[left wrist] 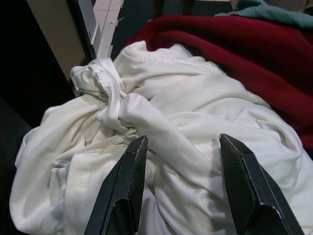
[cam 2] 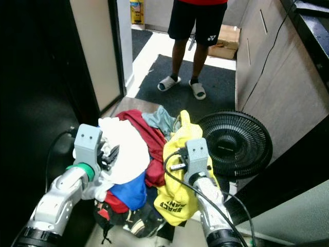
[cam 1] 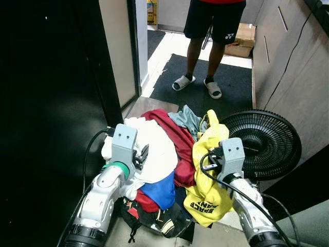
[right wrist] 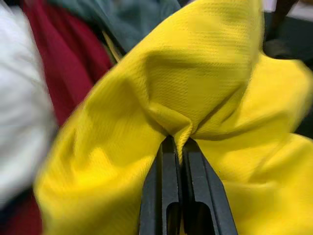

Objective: Clothes washing

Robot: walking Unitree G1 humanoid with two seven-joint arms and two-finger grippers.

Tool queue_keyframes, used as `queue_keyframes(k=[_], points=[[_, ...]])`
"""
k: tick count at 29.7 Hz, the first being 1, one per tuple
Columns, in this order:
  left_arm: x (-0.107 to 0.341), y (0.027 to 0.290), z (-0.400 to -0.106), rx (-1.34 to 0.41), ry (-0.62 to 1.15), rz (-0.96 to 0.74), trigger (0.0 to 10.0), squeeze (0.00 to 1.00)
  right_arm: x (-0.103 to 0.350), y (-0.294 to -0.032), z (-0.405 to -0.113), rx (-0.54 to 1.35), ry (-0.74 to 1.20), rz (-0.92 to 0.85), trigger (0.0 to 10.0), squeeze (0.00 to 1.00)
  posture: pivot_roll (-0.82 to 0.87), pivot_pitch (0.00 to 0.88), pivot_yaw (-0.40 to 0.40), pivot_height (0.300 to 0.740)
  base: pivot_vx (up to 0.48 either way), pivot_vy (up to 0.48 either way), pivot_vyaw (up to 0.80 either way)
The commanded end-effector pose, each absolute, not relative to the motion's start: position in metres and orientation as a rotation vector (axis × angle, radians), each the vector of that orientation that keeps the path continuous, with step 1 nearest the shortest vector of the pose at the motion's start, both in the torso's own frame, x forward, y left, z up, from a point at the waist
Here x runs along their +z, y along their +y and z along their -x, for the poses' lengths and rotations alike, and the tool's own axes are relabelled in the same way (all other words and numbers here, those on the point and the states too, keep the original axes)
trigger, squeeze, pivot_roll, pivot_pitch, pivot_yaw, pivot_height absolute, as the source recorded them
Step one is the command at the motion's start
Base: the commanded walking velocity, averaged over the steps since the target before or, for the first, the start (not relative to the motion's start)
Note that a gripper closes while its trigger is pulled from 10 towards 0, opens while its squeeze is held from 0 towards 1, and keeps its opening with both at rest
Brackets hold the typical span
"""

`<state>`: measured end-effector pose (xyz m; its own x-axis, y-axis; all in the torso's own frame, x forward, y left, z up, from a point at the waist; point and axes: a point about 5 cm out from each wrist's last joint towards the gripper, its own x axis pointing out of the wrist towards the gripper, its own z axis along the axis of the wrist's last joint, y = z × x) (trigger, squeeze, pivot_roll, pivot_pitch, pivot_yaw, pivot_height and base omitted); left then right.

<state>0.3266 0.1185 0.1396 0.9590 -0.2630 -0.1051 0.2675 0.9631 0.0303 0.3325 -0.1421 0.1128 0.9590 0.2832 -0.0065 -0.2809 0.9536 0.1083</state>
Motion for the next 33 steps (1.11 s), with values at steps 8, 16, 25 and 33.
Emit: queue_keyframes(k=[8, 16, 25, 33], points=[[0.135, 0.122, -0.321, -0.253, 0.12, -0.051, 10.0, 0.0, 0.246, -0.11, -0.34, 0.515, -0.424, -0.489, 0.0, 0.0, 0.02, 0.171, 0.05, 0.74, 0.0, 0.0, 0.0], [0.14, 0.124, -0.313, -0.239, 0.102, -0.049, 10.0, 0.0, 0.332, -0.126, -0.333, 0.432, -0.741, -0.374, 0.0, 0.0, 0.03, 0.156, 0.049, 0.74, 0.0, 0.0, 0.0], [0.179, 0.128, -0.307, -0.216, -0.018, -0.028, 10.0, 0.0, 0.352, -0.153, -0.308, 0.243, -0.878, -0.102, 0.0, 0.0, 0.04, 0.123, 0.05, 0.74, 0.0, 0.0, 0.0], [0.235, 0.13, -0.302, -0.198, -0.165, 0.05, 10.0, 0.0, 0.36, -0.189, -0.27, 0.044, -0.965, 0.045, 0.0, 0.0, 0.04, 0.084, 0.063, 0.74, 0.0, 0.0, 0.0]])
